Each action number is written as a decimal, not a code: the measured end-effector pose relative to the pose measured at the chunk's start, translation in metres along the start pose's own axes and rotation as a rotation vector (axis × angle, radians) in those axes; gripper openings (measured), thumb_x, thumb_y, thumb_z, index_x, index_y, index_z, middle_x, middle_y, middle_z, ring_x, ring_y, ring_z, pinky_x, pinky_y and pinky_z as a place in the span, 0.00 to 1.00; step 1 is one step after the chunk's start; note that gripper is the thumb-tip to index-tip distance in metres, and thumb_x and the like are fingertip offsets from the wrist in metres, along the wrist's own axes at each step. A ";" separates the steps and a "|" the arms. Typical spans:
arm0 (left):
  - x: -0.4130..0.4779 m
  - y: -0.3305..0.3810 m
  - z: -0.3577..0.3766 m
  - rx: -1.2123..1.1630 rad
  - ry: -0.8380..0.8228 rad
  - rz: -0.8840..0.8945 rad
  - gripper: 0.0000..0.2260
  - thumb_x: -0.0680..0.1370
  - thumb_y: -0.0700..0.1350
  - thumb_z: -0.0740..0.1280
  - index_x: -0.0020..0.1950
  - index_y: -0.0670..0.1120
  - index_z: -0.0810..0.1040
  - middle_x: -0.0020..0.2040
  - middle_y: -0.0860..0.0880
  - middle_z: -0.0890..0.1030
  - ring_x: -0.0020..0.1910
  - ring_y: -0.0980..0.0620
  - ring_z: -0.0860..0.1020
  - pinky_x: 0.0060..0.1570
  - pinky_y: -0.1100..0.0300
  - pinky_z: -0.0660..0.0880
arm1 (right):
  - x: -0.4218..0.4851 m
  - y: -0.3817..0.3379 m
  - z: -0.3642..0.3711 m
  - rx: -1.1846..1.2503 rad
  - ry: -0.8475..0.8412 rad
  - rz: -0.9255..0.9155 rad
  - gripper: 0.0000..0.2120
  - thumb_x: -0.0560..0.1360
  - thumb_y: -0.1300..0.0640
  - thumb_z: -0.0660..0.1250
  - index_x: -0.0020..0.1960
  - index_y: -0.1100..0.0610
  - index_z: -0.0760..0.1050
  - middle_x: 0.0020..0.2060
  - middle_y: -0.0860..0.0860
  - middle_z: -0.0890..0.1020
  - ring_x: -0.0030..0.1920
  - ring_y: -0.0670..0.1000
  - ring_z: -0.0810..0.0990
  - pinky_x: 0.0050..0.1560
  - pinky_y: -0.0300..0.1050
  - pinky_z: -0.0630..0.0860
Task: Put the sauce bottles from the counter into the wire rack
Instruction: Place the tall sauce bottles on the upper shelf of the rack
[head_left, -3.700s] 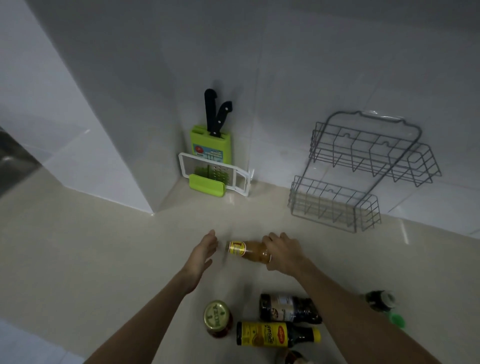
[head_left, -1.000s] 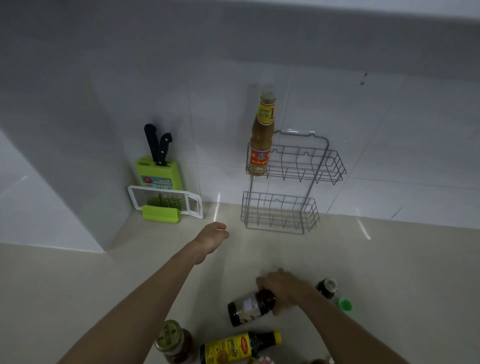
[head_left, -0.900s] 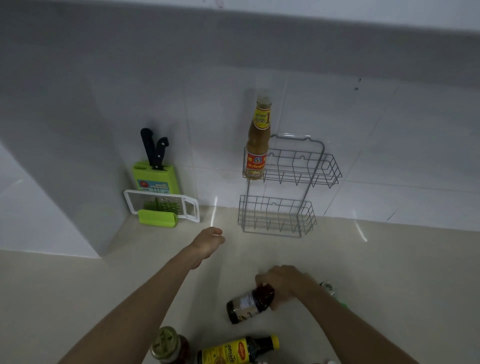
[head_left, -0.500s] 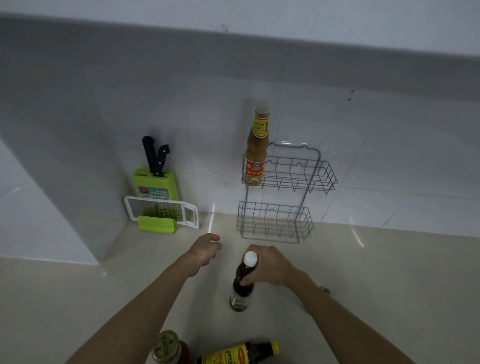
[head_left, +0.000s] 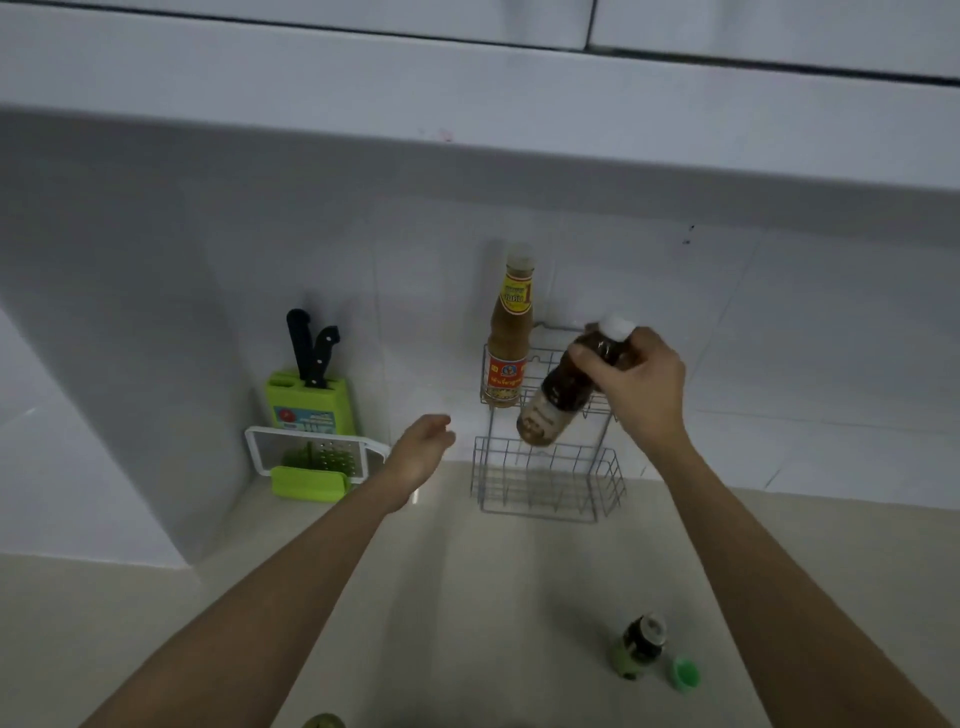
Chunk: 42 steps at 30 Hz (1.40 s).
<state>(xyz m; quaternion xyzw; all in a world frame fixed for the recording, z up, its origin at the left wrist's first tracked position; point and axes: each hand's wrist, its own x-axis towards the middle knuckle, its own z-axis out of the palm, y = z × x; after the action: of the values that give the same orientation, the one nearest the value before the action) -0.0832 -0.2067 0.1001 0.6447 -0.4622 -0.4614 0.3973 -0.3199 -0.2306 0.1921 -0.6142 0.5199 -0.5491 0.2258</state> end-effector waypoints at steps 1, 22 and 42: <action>0.004 0.014 0.003 -0.011 -0.007 0.038 0.20 0.80 0.44 0.61 0.72 0.47 0.67 0.73 0.45 0.68 0.70 0.46 0.68 0.70 0.50 0.65 | 0.011 -0.008 -0.001 -0.019 0.076 -0.050 0.12 0.66 0.49 0.77 0.44 0.52 0.79 0.41 0.47 0.80 0.42 0.45 0.80 0.43 0.29 0.75; 0.024 0.084 0.027 -0.023 -0.229 0.215 0.40 0.72 0.28 0.63 0.77 0.51 0.50 0.75 0.49 0.61 0.62 0.54 0.65 0.46 0.63 0.72 | 0.076 0.018 0.037 -0.234 -0.332 0.026 0.21 0.73 0.46 0.71 0.63 0.54 0.75 0.56 0.49 0.81 0.52 0.46 0.77 0.45 0.30 0.67; 0.015 0.087 0.035 0.118 -0.171 0.248 0.44 0.75 0.33 0.67 0.78 0.49 0.39 0.71 0.55 0.58 0.61 0.52 0.70 0.52 0.63 0.74 | 0.035 0.021 0.046 -0.048 -0.364 0.221 0.33 0.76 0.52 0.67 0.75 0.54 0.56 0.66 0.50 0.72 0.65 0.50 0.71 0.58 0.41 0.68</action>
<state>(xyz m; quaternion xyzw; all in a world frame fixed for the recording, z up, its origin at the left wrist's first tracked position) -0.1346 -0.2465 0.1694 0.5633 -0.5969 -0.4339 0.3717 -0.2914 -0.2823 0.1757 -0.6477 0.5477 -0.3885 0.3598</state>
